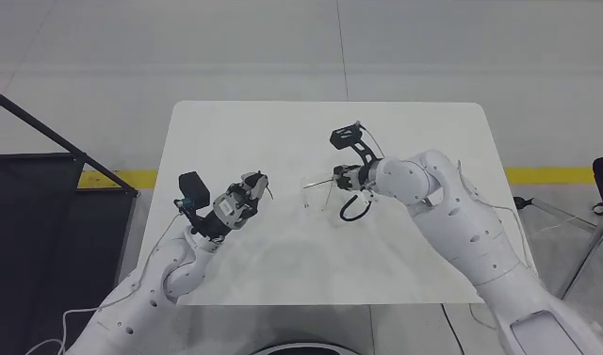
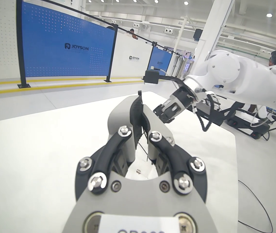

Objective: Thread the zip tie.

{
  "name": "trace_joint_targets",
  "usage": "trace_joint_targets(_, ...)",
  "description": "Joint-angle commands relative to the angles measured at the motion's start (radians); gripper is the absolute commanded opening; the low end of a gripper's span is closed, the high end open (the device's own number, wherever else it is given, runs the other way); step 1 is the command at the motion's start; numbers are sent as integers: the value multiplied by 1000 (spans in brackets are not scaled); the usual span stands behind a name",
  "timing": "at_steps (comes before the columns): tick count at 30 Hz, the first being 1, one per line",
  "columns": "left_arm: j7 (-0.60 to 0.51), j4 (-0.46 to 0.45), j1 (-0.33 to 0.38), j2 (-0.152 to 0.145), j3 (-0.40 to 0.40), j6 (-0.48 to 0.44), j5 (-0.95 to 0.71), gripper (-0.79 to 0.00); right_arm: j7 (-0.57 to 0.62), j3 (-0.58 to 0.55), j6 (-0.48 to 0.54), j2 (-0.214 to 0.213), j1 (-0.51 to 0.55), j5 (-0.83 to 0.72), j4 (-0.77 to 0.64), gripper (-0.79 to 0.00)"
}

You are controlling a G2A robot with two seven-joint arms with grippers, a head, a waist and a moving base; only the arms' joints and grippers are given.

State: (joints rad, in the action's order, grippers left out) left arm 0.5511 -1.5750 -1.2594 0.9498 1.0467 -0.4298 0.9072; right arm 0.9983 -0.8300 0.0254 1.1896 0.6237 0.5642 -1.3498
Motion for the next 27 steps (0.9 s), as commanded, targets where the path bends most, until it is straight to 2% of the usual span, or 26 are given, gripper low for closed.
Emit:
trace_joint_targets(1,12,-2,-8,3,4,20,21,-785,1,-38,-7,-13,38,0,-55,-785)
trace_joint_targets(7,67,19,-23,15,2,109,137,-785,7,-173,13,-56,185,-24,-235,-785)
trace_joint_targets(13,72,34,-27,18,-4,98,163,-785,62,-282,96,-90,311,-72,-367,-785)
trace_joint_targets(27,72,34,-27,18,-4,98,163,-785,62,-282,96,-90,311,-72,-367,-785)
